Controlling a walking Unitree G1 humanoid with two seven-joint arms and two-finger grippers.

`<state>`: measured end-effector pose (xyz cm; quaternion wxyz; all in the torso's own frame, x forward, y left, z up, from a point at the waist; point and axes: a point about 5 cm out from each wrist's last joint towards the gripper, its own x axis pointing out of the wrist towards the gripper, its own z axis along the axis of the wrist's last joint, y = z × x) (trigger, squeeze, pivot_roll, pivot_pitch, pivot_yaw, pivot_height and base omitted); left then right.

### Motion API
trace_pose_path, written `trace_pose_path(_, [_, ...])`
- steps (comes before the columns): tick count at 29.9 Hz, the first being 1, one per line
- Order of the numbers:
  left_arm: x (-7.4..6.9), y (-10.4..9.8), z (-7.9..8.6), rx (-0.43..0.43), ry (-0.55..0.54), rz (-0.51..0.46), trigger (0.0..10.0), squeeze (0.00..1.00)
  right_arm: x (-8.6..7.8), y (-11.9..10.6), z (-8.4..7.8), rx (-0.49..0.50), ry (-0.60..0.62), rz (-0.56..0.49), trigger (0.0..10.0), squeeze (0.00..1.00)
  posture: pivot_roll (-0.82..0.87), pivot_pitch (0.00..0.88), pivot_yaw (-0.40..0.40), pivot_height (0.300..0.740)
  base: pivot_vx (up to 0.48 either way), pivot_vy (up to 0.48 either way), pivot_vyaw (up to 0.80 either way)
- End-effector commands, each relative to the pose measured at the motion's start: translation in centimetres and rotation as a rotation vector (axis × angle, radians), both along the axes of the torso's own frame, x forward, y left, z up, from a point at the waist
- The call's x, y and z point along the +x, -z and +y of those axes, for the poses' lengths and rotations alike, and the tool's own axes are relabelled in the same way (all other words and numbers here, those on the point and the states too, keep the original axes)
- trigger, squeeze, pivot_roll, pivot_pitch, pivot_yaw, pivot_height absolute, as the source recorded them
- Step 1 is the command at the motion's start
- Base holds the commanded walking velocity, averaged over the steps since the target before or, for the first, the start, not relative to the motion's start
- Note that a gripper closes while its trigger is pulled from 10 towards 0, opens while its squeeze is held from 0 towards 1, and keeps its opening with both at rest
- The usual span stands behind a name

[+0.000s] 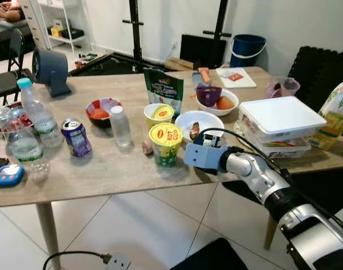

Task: Restocking fridge

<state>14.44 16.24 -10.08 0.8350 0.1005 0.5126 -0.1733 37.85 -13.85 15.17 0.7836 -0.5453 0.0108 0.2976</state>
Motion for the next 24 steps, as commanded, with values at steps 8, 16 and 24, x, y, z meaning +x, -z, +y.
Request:
trace_pose_path(8, [-4.9, 1.5, 0.6, 0.014, -0.021, 0.177, 10.0, 0.00, 1.3, -0.7, 0.0, -0.117, 0.026, -0.022, 10.0, 0.00, 0.02, 0.104, -0.036, 0.740, 0.000, 0.000, 0.00])
trace_pose_path(16, [-4.6, 1.4, 0.7, 0.014, -0.027, 0.169, 10.0, 0.00, 1.7, -0.3, -0.7, -0.165, 0.080, 0.029, 10.0, 0.00, 0.02, 0.105, -0.040, 0.740, 0.000, 0.000, 0.00])
trace_pose_path(24, [-4.6, 1.5, 0.6, 0.013, -0.029, 0.168, 10.0, 0.00, 1.8, 0.2, -0.6, -0.165, 0.109, 0.050, 10.0, 0.00, 0.03, 0.108, -0.043, 0.740, 0.000, 0.000, 0.00])
